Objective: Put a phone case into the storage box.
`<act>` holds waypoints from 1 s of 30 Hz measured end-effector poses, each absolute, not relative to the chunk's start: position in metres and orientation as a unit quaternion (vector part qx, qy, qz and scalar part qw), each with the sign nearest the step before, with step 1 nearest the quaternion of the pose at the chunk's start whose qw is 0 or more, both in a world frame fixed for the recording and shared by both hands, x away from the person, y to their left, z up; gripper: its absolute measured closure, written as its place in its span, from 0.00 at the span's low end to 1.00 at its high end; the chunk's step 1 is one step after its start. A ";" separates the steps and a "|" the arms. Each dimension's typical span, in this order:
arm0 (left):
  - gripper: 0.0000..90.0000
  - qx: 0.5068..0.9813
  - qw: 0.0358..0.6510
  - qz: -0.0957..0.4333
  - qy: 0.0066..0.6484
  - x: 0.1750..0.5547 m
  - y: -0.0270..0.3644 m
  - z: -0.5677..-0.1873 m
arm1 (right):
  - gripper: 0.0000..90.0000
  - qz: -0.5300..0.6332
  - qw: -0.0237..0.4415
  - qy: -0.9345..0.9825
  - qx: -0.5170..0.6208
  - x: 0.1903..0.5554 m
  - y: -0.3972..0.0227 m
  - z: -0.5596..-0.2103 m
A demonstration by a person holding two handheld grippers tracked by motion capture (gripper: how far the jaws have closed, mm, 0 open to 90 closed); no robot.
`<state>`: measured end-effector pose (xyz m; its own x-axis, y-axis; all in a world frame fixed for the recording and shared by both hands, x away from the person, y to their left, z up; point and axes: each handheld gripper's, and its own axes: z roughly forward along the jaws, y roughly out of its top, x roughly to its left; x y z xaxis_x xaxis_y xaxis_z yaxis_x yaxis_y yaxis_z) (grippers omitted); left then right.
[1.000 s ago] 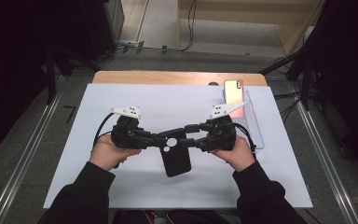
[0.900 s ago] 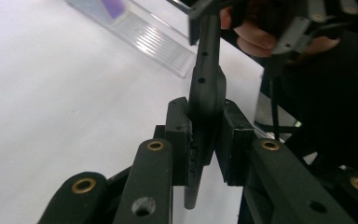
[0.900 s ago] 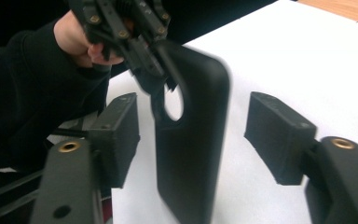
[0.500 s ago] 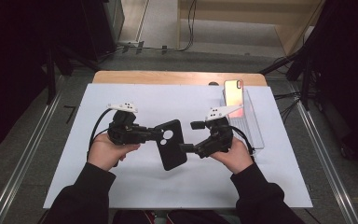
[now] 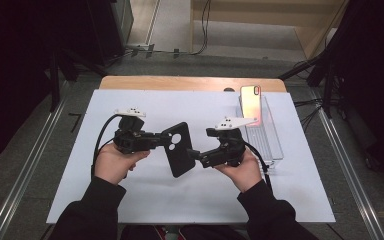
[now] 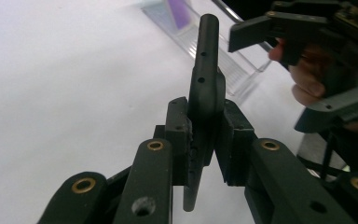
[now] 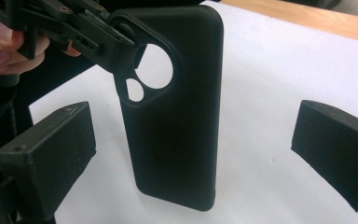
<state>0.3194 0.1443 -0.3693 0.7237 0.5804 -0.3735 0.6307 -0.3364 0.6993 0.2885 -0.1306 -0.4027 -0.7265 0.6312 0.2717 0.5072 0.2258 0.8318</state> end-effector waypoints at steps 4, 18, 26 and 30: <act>0.85 0.808 0.441 -0.019 0.390 0.317 0.141 -0.368 | 0.00 0.498 0.081 0.777 0.377 0.286 -0.124 -0.405; 0.85 0.800 0.434 -0.007 0.413 0.308 0.127 -0.369 | 0.00 0.475 0.117 0.778 0.394 0.280 -0.099 -0.415; 0.85 0.798 0.431 -0.013 0.420 0.303 0.120 -0.370 | 0.00 0.465 0.120 0.780 0.401 0.281 -0.091 -0.421; 0.85 0.795 0.433 -0.011 0.425 0.301 0.116 -0.371 | 0.00 0.464 0.125 0.778 0.404 0.281 -0.087 -0.422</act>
<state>0.3010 0.1155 -0.3706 0.6392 0.6655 -0.3855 0.6848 -0.2644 0.6790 0.2808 -0.0866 -0.4216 -0.6426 0.7445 0.1811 0.5131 0.2426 0.8233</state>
